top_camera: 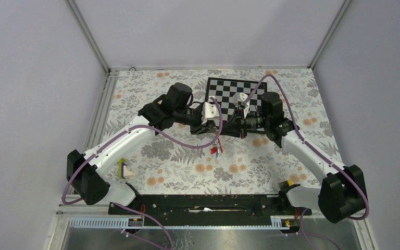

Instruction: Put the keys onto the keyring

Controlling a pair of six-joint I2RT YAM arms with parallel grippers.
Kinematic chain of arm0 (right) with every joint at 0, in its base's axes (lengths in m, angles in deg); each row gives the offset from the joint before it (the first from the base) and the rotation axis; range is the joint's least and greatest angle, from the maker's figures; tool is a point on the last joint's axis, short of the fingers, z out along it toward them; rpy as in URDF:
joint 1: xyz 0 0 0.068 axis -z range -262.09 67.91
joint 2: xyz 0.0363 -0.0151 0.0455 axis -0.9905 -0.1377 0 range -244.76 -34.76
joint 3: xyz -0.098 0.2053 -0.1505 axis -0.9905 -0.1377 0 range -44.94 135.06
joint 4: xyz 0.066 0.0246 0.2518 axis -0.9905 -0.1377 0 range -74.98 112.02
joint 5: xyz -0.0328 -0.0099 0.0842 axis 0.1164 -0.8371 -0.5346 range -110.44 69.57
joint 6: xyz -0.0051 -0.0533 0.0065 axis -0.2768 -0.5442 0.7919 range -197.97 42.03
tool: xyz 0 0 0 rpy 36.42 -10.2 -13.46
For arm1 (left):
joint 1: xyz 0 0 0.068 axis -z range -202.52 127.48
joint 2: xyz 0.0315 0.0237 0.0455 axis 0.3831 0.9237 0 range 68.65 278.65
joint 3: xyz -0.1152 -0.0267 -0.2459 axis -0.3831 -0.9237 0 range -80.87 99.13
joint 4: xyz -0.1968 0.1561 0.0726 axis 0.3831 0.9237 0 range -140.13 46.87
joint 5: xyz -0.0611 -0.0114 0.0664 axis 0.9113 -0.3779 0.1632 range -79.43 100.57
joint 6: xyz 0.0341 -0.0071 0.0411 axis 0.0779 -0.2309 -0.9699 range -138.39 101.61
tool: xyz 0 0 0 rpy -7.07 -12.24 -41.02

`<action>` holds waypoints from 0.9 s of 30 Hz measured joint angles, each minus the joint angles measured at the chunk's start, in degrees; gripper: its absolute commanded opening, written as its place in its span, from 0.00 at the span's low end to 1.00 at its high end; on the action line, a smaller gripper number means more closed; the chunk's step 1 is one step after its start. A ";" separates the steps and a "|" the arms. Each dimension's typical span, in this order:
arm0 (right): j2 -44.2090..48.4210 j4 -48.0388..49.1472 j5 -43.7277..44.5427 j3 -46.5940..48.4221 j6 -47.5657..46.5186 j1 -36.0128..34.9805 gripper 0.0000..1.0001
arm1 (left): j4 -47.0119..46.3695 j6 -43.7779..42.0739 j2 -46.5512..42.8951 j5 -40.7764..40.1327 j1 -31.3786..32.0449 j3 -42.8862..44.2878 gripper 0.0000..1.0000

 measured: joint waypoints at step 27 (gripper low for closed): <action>0.00 2.78 -0.07 -0.96 1.62 0.68 0.00 | -3.21 0.28 0.52 4.31 -0.02 -3.39 0.30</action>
